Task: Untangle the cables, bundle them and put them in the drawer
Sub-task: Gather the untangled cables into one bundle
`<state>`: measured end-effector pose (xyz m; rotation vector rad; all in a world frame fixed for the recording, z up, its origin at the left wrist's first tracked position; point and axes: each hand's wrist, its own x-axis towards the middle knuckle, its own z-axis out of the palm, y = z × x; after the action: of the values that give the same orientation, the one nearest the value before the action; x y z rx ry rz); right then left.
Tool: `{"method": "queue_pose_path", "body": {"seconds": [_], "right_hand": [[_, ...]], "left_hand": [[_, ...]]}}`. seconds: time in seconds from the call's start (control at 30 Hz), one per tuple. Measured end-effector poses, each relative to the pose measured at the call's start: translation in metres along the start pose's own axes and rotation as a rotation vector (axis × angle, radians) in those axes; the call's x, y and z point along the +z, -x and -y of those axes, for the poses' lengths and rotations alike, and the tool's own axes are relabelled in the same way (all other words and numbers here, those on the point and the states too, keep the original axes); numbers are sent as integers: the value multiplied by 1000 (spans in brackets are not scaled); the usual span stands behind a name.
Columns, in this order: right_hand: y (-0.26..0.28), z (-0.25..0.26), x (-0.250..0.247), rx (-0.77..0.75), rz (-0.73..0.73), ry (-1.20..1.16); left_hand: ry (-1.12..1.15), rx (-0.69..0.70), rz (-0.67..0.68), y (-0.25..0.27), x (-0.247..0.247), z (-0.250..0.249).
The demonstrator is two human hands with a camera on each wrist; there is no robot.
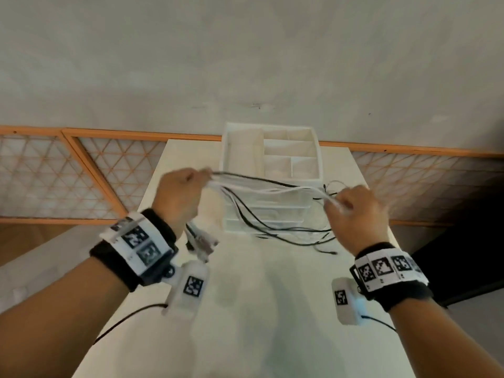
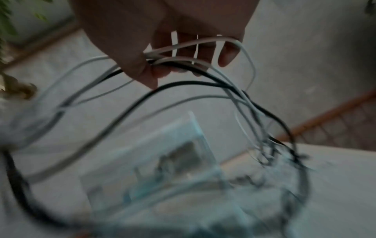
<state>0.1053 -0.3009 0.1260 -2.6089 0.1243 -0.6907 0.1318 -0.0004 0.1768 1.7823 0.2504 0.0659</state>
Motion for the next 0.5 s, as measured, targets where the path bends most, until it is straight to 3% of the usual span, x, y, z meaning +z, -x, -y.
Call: {"method": "queue_pose_path", "body": {"seconds": [0.1,0.17,0.27,0.33,0.43,0.5], "right_hand": [[39,-26,30,184,565,352],[57,-40,46,268,684,341],[44,-40,52,284,658,278],[18,-35,39,323,568,124],[-17,-13,-3,421,190,-354],[-28,2,-31,333,-105,-463]], "left_hand": [[359,-16,2,-6,-9,-29],[358,30,61,-3,-6,-34],[185,31,156,0,4,-22],[-91,30,250,-1,7,-11],[-582,75,331,1,10,5],[-646,39,313,3,11,17]]}}
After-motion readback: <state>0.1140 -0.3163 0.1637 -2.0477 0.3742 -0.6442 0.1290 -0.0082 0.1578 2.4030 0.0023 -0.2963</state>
